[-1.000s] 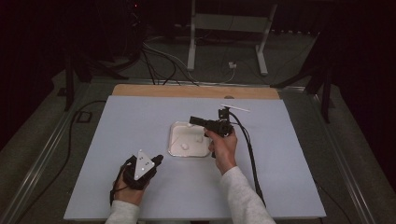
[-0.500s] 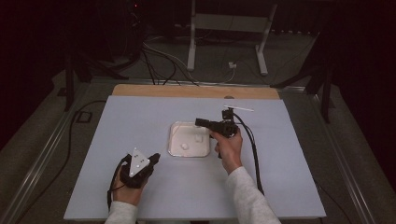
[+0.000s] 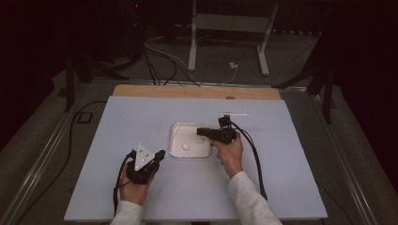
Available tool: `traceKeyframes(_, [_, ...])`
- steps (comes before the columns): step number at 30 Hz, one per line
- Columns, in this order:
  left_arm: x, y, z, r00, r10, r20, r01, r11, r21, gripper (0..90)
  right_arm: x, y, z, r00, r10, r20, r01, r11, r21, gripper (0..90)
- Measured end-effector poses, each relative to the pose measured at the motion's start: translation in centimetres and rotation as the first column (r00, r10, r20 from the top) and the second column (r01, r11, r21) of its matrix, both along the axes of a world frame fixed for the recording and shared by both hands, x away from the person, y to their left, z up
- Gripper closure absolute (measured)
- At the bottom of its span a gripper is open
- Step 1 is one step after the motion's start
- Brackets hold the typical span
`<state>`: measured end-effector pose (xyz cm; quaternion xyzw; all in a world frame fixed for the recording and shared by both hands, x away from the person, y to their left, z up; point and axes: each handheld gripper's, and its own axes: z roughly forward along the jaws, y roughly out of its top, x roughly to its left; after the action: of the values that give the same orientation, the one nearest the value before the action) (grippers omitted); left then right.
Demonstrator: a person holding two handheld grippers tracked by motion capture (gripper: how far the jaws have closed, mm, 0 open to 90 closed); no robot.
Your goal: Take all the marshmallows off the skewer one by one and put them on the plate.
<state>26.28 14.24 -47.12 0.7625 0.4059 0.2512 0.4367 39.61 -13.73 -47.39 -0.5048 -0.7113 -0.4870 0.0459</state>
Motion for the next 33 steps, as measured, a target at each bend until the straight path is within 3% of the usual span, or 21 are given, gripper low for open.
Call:
traceKeyframes(12, [1.2,-0.4,0.8,0.9991,0.041,0.001,-0.041,0.9986,-0.033,90.0,-0.2,1.1,-1.3,0.9992,0.031,-0.026,-0.032,0.997,-0.067,69.3])
traceKeyframes(14, [1.4,-0.5,0.8,0.9991,0.043,0.0,-0.043,0.9984,-0.035,90.0,-0.3,1.3,-1.5,0.9987,0.039,-0.033,-0.042,0.995,-0.09,63.4])
traceKeyframes(15, [1.4,-0.5,0.8,0.999,0.045,-0.002,-0.045,0.9983,-0.036,90.0,-0.3,1.4,-1.6,0.9983,0.046,-0.035,-0.05,0.994,-0.1,50.3])
traceKeyframes(16, [1.5,-0.6,0.8,0.9989,0.047,-0.004,-0.047,0.9981,-0.038,90.0,-0.2,1.5,-1.7,0.9978,0.053,-0.04,-0.057,0.992,-0.114,43.6])
traceKeyframes(18, [1.6,-0.7,0.8,0.9989,0.047,-0.007,-0.047,0.9981,-0.039,90.0,-0.3,1.6,-1.9,0.9972,0.064,-0.039,-0.069,0.99,-0.127,39.0])
traceKeyframes(20, [1.8,-0.8,0.7,0.9987,0.049,-0.013,-0.05,0.9979,-0.041,90.0,-0.3,1.5,-2.0,0.9957,0.075,-0.055,-0.081,0.991,-0.103,35.0])
traceKeyframes(25, [2.2,-1.0,0.5,0.9983,0.054,-0.021,-0.055,0.9972,-0.05,90.0,-0.5,1.4,-1.6,0.9983,0.057,-0.017,-0.058,0.989,-0.137,26.8])
traceKeyframes(31, [2.4,-1.6,0.3,0.9985,0.047,-0.027,-0.048,0.9974,-0.053,90.0,-1.1,1.5,-1.2,0.9986,0.006,0.053,0.006,0.973,-0.23,19.7])
traceKeyframes(33, [2.4,-1.9,0.2,0.9987,0.038,-0.033,-0.039,0.9981,-0.048,90.0,-1.1,1.5,-1.3,0.9985,-0.003,0.055,0.016,0.974,-0.226,18.7])
